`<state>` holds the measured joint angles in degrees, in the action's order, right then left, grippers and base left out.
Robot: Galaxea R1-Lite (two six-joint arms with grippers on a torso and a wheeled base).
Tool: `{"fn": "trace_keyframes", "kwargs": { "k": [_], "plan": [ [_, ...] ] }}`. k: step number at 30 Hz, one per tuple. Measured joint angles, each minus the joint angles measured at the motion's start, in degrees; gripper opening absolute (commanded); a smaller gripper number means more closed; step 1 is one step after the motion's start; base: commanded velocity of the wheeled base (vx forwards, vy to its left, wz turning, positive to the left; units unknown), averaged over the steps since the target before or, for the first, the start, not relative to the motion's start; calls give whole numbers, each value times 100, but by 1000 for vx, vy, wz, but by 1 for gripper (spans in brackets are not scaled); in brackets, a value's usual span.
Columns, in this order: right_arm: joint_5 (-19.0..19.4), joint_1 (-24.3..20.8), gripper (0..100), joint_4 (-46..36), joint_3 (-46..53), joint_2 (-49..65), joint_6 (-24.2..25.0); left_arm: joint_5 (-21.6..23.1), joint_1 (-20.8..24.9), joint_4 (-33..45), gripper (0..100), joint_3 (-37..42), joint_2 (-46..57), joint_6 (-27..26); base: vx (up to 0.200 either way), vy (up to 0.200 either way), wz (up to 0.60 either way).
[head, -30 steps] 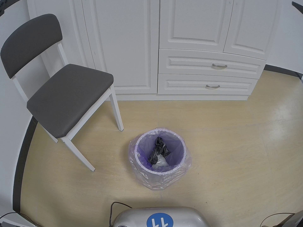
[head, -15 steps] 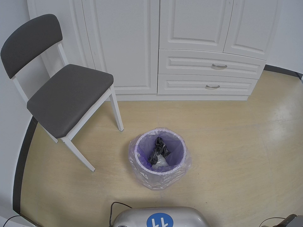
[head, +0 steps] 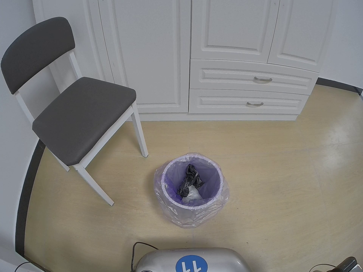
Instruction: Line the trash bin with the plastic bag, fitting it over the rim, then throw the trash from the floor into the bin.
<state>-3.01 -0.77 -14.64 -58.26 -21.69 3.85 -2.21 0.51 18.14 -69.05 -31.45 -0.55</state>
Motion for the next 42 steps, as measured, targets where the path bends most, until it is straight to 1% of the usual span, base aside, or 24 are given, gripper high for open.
{"fn": "trace_keyframes", "kwargs": {
  "k": [5, 10, 14, 20, 25, 29, 33, 35, 39, 42],
  "plan": [
    [17, 2, 100, -675, 74, 706, -5, -66, -2, 457, 100, 23, 513, -67, 0, 0, 0],
    [45, -7, 100, -1040, 151, 1259, -5, -83, 17, 569, 100, 59, 867, -128, 0, 0, 0],
    [50, -46, 100, -1068, 306, 1582, -13, -88, 37, 684, 100, 201, 1086, -216, 0, 0, 0],
    [113, -52, 100, -1059, 427, 1775, -18, -85, 83, 717, 100, 336, 1236, -286, 0, 0, 0],
    [427, 2, 100, -1031, 652, 1954, -16, -85, 89, 717, 100, 627, 1484, -293, 0, 0, 0],
    [514, 39, 100, -991, 834, 2039, 28, -90, 94, 720, 100, 985, 1773, -289, 0, 0, 0],
    [544, 59, 100, -875, 986, 2081, 172, -90, 100, 703, 100, 1440, 2126, -282, 0, 0, 0],
    [541, 63, 100, -678, 1097, 2092, 222, -80, 100, 679, 100, 1652, 2299, -271, 0, 0, 0],
    [530, 67, 100, 77, 1474, 2100, 266, -50, 65, 646, 100, 2164, 2608, -260, 0, 0, 0],
    [479, 67, 100, 747, 1854, 2103, 272, -37, 22, 419, 100, 2588, 2804, -257, 0, 0, 0]
  ]
}}
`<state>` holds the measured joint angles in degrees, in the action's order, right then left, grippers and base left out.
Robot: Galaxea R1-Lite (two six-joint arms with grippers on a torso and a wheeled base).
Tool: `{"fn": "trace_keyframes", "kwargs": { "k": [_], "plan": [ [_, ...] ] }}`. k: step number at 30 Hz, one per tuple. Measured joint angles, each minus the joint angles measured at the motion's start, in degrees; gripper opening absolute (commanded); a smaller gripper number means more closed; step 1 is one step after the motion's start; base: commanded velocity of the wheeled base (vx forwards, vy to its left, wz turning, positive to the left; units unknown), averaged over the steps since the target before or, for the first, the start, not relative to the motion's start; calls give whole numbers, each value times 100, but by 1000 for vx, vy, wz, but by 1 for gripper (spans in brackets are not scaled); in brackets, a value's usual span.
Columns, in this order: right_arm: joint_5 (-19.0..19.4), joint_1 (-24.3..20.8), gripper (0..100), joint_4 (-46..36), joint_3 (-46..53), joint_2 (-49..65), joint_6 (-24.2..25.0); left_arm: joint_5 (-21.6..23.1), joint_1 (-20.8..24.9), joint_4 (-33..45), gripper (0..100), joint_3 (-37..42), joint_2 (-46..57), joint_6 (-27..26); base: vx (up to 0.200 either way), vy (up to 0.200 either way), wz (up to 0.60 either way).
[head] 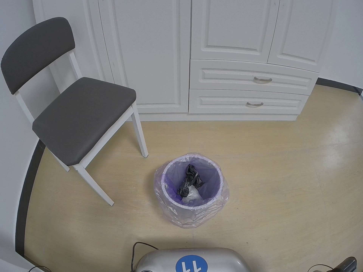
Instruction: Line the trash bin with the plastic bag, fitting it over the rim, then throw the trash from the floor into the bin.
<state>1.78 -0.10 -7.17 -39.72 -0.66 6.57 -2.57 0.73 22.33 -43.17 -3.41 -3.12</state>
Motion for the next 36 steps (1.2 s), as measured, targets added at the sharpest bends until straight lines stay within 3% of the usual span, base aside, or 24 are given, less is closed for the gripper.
{"fn": "trace_keyframes", "kwargs": {
  "k": [8, 14, 17, 21, 30, 36],
  "plan": [
    [-180, 5, 100, 1649, 1007, 0, -89, 20, -46, -1999, 100, 1370, 216, 0, 0, 0, 0],
    [-399, 5, 100, 2662, 1773, -2, -201, 28, -57, -3757, 100, 2944, 254, -5, 0, 0, 0],
    [-544, 5, 100, 3193, 2128, -2, -244, 20, -60, -4206, 100, 3589, 262, 1, 0, 0, 0],
    [-678, 0, 100, 3606, 2561, -5, -290, -11, -63, -4201, 100, 4061, 267, 23, 0, 0, 0],
    [-769, 5, 100, 4140, 3096, -9, -433, -134, -68, -3205, 100, 4209, 267, 132, 0, 0, 0],
    [-763, 0, 100, 4575, 3482, -11, -681, -859, -63, -2755, 100, 4218, 267, 252, 0, 0, 0]
  ]
}}
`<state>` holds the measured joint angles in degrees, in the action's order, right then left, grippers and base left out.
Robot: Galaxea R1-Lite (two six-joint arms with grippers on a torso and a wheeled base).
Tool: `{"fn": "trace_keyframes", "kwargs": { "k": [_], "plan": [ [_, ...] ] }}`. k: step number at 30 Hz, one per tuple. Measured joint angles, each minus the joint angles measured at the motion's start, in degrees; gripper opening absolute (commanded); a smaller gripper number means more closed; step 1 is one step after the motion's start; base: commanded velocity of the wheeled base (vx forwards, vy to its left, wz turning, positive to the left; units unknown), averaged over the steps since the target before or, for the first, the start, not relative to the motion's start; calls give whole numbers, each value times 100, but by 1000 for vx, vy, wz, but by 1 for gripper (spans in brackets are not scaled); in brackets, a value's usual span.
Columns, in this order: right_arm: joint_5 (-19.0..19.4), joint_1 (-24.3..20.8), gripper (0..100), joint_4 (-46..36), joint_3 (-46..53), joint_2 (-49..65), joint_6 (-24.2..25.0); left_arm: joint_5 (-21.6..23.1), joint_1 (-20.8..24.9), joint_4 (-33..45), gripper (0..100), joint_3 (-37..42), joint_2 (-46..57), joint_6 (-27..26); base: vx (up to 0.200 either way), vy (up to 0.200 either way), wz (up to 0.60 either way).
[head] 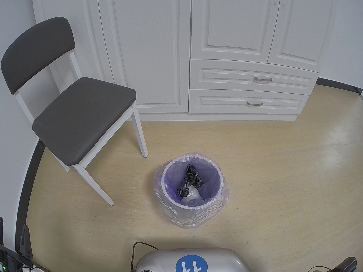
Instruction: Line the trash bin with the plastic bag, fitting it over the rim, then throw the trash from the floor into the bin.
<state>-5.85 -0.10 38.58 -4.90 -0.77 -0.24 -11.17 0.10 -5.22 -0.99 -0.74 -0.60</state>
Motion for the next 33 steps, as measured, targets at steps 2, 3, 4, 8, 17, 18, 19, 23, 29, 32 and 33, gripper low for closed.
{"fn": "trace_keyframes", "kwargs": {
  "k": [2, 3, 4, 8, 17, 18, 19, 23, 29, 32, 33],
  "plan": [
    [-17, 0, 100, 112, 124, 0, -54, -82, 0, 76, 100, 0, 0, 141, 0, 0, 0],
    [-30, 2, 100, 129, 184, 0, -71, -101, 0, 106, 100, 0, 0, 177, 0, 0, 0],
    [-57, 2, 100, 132, 229, 0, -77, -101, 0, 110, 100, 0, 0, 188, 0, 0, 0],
    [-268, 2, 100, 132, 350, -2, -82, -82, 0, 119, 100, 0, -2, 177, 0, 0, 0],
    [-263, 5, 100, -583, 386, -5, -130, 336, -5, 130, 100, -2, -2, -18, 0, 0, 0],
    [-262, 5, 100, -802, 389, -7, -154, 433, -5, 148, 100, -2, -2, -33, 0, 0, 0],
    [-255, 2, 100, -1007, 391, -7, -174, 547, -5, 169, 100, -2, -2, -41, 0, 0, 0],
    [-246, 2, 100, -1915, 391, -7, -218, 907, -7, 388, 100, -2, -5, -41, 0, 0, 0],
    [-244, 7, 100, -3361, 391, -9, -137, 1101, -10, 595, 100, -2, -5, -41, 0, 0, 0],
    [-213, 7, 100, -3495, 391, -9, -41, 1154, -10, 667, 100, -2, -7, -40, 0, 0, 0],
    [-187, 10, 100, -3478, 391, -9, -18, 1168, -10, 685, 100, -2, -7, -38, 0, 0, 0]
  ]
}}
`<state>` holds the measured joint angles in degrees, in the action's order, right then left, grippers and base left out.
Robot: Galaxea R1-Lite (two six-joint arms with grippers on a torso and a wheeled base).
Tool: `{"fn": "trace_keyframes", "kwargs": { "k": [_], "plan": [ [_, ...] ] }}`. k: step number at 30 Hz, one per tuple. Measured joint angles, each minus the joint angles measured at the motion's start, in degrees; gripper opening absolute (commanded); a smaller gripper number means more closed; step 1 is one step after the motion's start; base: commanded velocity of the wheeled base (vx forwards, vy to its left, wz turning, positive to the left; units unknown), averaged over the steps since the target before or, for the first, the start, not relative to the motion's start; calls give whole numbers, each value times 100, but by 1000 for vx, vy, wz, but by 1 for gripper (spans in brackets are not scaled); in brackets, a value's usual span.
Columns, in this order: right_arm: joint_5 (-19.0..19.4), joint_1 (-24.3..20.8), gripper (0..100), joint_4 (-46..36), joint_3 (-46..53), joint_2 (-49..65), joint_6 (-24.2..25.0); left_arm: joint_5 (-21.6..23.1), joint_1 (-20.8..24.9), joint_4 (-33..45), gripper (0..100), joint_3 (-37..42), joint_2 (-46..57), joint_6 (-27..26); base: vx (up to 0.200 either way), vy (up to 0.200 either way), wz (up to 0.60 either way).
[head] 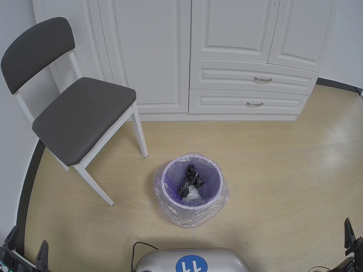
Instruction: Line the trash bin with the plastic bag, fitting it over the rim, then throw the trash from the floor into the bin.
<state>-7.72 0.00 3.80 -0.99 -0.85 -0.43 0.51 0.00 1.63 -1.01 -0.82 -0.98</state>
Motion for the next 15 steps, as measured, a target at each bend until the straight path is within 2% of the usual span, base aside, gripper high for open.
{"fn": "trace_keyframes", "kwargs": {
  "k": [7, 12, 15],
  "plan": [
    [360, 0, 100, -77, 0, 0, 390, 11, 5, 4, 100, 0, -2, -11, 0, 0, 0],
    [496, 0, 100, -110, -2, 0, 258, 11, 10, 11, 100, 0, -4, -17, 0, 0, 0],
    [798, 0, 100, -321, -2, 0, 61, 15, 10, 6, 100, 0, -6, -30, 0, 0, 0]
  ]
}}
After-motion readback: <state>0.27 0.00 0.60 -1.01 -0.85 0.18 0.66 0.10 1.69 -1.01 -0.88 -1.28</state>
